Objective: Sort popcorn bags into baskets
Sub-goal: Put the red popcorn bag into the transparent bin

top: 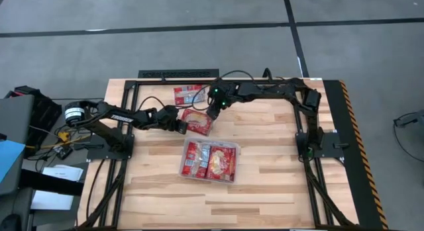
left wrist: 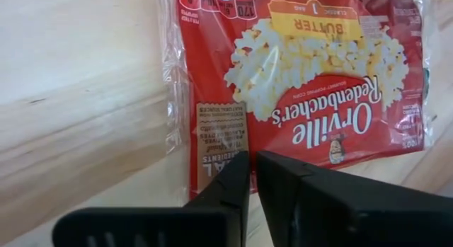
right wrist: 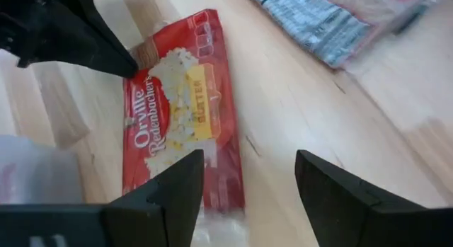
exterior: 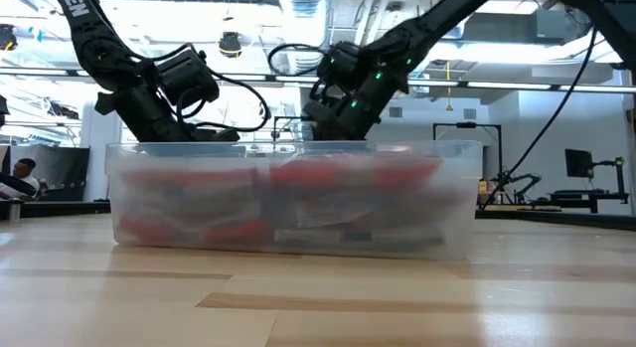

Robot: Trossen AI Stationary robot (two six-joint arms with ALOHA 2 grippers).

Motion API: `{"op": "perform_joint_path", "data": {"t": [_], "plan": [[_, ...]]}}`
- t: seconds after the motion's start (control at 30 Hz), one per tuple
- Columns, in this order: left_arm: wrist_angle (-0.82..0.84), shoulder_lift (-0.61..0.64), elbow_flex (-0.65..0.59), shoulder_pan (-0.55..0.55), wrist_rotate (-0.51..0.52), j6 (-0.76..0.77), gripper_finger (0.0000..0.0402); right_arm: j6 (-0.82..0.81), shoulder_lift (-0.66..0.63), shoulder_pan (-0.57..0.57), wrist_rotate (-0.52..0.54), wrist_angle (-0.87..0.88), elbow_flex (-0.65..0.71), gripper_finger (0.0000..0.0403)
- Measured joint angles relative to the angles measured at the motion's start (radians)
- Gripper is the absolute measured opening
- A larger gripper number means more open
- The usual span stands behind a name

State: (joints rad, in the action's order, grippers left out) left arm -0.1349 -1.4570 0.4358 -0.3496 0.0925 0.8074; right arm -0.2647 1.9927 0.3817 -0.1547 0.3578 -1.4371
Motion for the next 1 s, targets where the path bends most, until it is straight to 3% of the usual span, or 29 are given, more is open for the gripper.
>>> {"op": "perform_joint_path", "data": {"t": [0.23, 0.33, 0.47, 0.9, 1.0], "plan": [[0.002, 0.0, 0.0, 0.0, 0.007, 0.001, 0.0016, 0.001, 0.095, -0.005, -0.06, -0.029, -0.003, 0.0279], [0.005, 0.0, 0.0, 0.0, 0.01, 0.001, 0.0016, -0.006, 0.114, -0.018, 0.002, -0.013, 0.003, 0.0296], [0.009, 0.0, 0.0, 0.0, 0.013, 0.001, 0.0016, -0.02, 0.104, -0.018, -0.002, -0.03, -0.004, 0.0309], [0.003, 0.0, -0.001, 0.0, 0.027, 0.026, 0.0016, -0.114, 0.106, -0.03, -0.031, 0.003, -0.001, 0.0278], [0.003, -0.001, -0.002, 0.0, 0.029, 0.027, 0.0016, -0.121, 0.111, -0.043, -0.135, -0.033, -0.001, 0.0262]]}}
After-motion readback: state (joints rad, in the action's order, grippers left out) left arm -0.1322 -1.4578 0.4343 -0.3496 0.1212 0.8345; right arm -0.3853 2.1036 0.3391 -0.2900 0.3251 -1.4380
